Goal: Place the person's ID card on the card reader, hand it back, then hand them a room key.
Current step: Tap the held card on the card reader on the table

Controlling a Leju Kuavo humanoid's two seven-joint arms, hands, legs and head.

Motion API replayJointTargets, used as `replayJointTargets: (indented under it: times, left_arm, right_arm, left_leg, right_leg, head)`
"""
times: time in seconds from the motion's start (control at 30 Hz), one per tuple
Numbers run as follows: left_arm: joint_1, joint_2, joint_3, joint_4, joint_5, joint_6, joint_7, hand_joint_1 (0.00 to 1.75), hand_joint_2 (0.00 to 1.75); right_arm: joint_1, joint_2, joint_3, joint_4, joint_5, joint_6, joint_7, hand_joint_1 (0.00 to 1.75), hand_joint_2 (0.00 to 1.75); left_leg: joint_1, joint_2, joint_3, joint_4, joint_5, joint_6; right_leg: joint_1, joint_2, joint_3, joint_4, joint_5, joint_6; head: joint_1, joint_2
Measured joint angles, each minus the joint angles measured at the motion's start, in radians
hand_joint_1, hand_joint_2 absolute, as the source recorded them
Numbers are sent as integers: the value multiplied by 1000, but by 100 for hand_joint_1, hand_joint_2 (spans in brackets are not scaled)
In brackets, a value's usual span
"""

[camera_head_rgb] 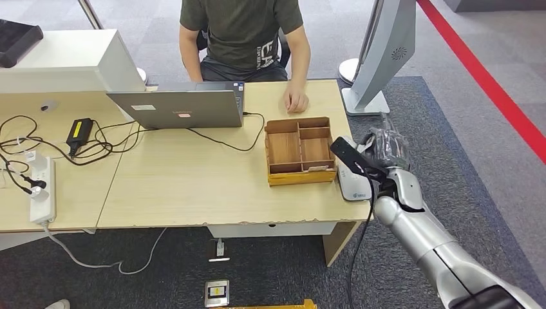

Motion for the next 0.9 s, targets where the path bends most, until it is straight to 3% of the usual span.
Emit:
replayJointTargets:
  times: [0.9]
  left_arm:
    - [0, 0, 0, 0, 12, 15, 0, 0, 0]
  right_arm:
    - [19, 78, 22, 235, 35, 11, -15, 175, 175]
  left_leg:
    - [0, 0, -1, 0, 0, 0]
  right_leg:
    - [0, 0, -1, 0, 0, 0]
  head:
    - [0, 0]
